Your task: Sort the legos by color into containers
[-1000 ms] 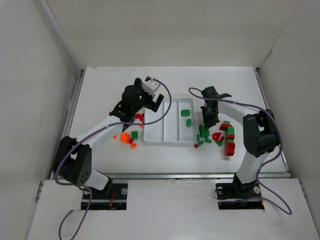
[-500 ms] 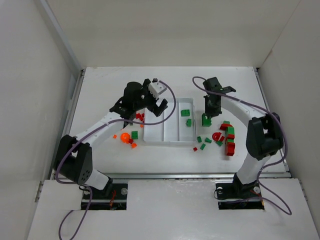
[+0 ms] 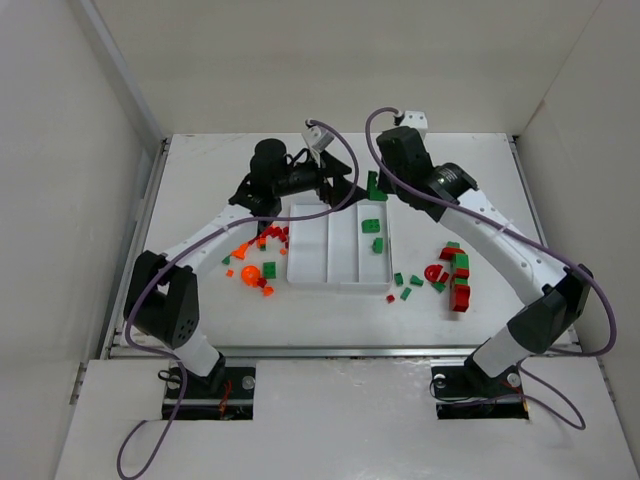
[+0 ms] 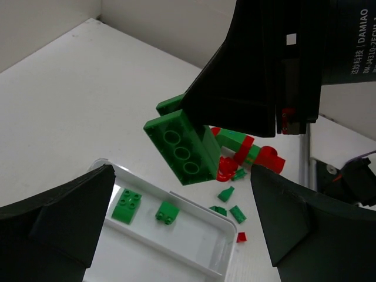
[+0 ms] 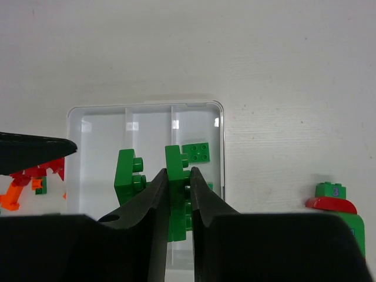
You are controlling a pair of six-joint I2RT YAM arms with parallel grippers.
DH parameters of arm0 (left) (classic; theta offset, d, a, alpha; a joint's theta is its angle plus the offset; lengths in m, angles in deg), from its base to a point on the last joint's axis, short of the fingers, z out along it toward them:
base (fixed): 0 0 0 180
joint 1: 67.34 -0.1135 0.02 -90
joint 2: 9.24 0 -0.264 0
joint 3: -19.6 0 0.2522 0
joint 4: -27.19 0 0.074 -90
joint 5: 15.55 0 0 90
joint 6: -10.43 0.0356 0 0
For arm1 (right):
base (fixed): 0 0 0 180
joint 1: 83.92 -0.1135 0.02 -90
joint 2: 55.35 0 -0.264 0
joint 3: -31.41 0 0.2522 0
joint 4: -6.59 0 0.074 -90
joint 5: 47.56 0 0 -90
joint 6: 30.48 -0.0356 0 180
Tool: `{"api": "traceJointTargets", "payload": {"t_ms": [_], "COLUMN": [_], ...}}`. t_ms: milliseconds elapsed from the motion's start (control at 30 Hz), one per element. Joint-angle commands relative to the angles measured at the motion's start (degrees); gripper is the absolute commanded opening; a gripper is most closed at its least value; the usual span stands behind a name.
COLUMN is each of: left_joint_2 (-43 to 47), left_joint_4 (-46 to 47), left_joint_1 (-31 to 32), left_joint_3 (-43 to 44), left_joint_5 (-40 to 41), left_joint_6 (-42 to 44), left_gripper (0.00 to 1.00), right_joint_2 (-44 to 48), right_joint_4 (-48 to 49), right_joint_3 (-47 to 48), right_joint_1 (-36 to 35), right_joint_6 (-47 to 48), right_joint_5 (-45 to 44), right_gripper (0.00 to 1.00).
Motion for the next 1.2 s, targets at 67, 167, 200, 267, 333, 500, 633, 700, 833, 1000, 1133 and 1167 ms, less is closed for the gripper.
{"api": "traceJointTargets", "payload": {"t_ms": [67,167,200,267,333,500,633,700,833,1000,1133,1167], "left_joint_2": [-0.2,-0.2,-0.8,-0.8,-0.8,-0.8,-1.3,-1.3,-1.3,-1.8,-2.3,-2.3], "left_joint_4": [5.9,5.9,5.9,5.9,5.9,5.9,5.9,5.2,4.6,4.5,4.5,4.5], "left_joint_1": [-0.3,-0.3,0.2,0.2,0.7,1.3,1.3,1.3,1.3,1.3,1.3,1.3], "left_joint_3": [2.2,2.2,2.2,2.2,2.2,1.7,1.1,1.1,1.1,1.7,1.7,1.7], "left_joint_5": [-4.3,-4.3,-4.9,-4.9,-4.9,-5.4,-4.0,-4.0,-4.6,-5.1,-5.1,-4.4], "left_joint_6": [-6.3,-6.3,-5.5,-4.9,-4.4,-2.6,-1.4,-0.6,0.6,0.6,0.6,0.6], "left_gripper": [1.0,1.0,1.0,1.0,1.0,1.0,1.0,0.98,0.82,0.67,0.43,0.39], "right_joint_2": [0.9,1.6,1.6,2.1,2.1,2.1,2.6,3.2,3.2,3.8,4.3,4.3], "right_joint_4": [3.5,4.7,5.3,5.3,5.8,6.3,7.6,8.1,9.1,11.2,11.7,11.7], "right_joint_3": [-0.1,-0.6,-0.6,-0.6,-0.6,-0.1,-0.1,-0.1,-0.1,-0.7,-1.2,-1.8], "right_joint_1": [-1.0,-2.2,-2.2,-2.7,-2.7,-3.3,-3.3,-3.3,-3.3,-3.3,-3.3,-3.3], "right_joint_6": [-2.2,-2.7,-2.7,-2.7,-2.7,-2.7,-2.7,-2.7,-2.7,-2.7,-2.7,-2.7], "right_joint_5": [-1.1,-1.6,-1.6,-1.6,-1.0,-1.7,-0.7,0.5,2.0,3.3,3.8,3.8], "right_gripper": [0.0,0.0,0.0,0.0,0.0,0.0,0.0,0.0,0.0,0.0,0.0,0.0]}}
